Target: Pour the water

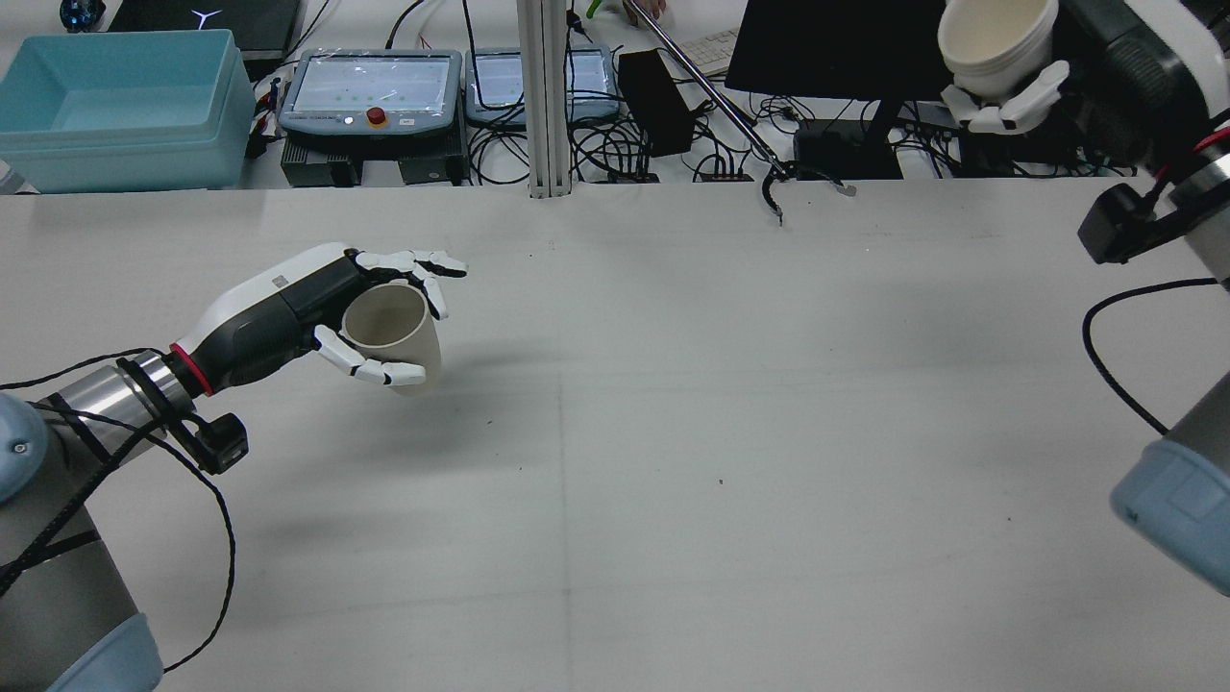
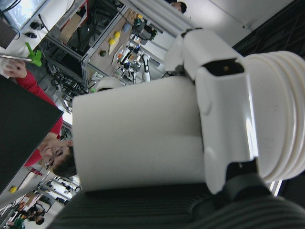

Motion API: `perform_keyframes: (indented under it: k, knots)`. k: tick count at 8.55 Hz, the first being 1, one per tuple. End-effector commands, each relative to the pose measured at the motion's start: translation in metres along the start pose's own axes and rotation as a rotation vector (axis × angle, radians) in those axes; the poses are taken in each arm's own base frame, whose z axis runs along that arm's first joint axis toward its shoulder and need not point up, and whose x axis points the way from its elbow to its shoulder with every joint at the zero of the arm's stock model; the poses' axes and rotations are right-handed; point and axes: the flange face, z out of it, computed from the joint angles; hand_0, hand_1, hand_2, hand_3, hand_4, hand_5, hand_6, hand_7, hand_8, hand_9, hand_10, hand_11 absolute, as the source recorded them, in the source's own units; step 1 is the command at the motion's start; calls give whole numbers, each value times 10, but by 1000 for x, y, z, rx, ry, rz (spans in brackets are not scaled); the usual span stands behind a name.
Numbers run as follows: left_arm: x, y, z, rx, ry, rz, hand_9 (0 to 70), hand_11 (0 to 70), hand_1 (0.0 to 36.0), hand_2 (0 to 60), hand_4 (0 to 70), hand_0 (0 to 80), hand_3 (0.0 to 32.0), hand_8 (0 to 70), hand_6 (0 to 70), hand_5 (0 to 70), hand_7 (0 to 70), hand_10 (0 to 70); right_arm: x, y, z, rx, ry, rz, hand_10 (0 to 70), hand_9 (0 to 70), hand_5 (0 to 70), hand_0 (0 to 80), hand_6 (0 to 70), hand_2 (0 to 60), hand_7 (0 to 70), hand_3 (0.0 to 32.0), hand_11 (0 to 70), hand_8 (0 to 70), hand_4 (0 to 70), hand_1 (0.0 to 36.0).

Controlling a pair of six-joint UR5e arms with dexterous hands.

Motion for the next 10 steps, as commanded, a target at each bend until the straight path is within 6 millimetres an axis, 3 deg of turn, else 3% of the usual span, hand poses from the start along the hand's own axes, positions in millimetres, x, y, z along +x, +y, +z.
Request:
perform_keyframes:
  k: [1,3,4,5,6,7,8,9,10]
  knots:
    - [12,-144,-118,128,71,-24,137,269,337,600,700,578,0,94,197,700,230,178,-60,-141,-43,100,-111,137,700,700,700,800,700,600,700,0,700,700,463,360]
    - [36,-214,-181,206,136,-30,137,270,338,600,700,572,0,95,203,700,232,179,-57,-247,-74,155,-90,169,700,700,700,800,700,600,700,0,700,700,498,360]
    - [50,-242,-218,238,156,-10,136,268,337,600,700,569,0,94,200,700,231,178,-48,-302,-102,206,-86,180,700,700,700,800,700,600,700,0,700,700,461,360]
    - [59,-259,-234,255,180,1,135,268,332,600,700,575,0,93,198,700,231,177,-13,-367,-119,222,-86,190,700,700,700,800,700,600,700,0,700,700,451,360]
    - [55,-269,-254,269,182,6,135,267,326,600,700,580,0,92,196,700,231,177,33,-440,-143,241,-86,258,700,700,700,800,700,600,700,0,700,700,475,360]
    - [47,-275,-277,277,176,23,132,265,313,600,700,583,0,90,194,700,233,175,55,-475,-150,262,-81,288,700,700,700,800,700,600,700,0,700,700,524,360]
    - [39,-284,-293,268,177,77,131,263,303,600,700,587,0,88,189,700,232,174,69,-496,-165,312,-59,269,700,700,700,800,700,600,700,0,700,700,622,360]
    - [27,-303,-302,267,177,135,131,266,301,600,700,590,0,86,184,700,233,175,80,-511,-175,348,-38,251,700,700,700,800,700,600,700,0,700,700,652,360]
    - [15,-322,-308,268,179,167,131,265,303,600,700,594,0,86,181,700,233,175,89,-524,-179,378,-19,230,700,700,700,800,700,600,700,0,700,700,618,360]
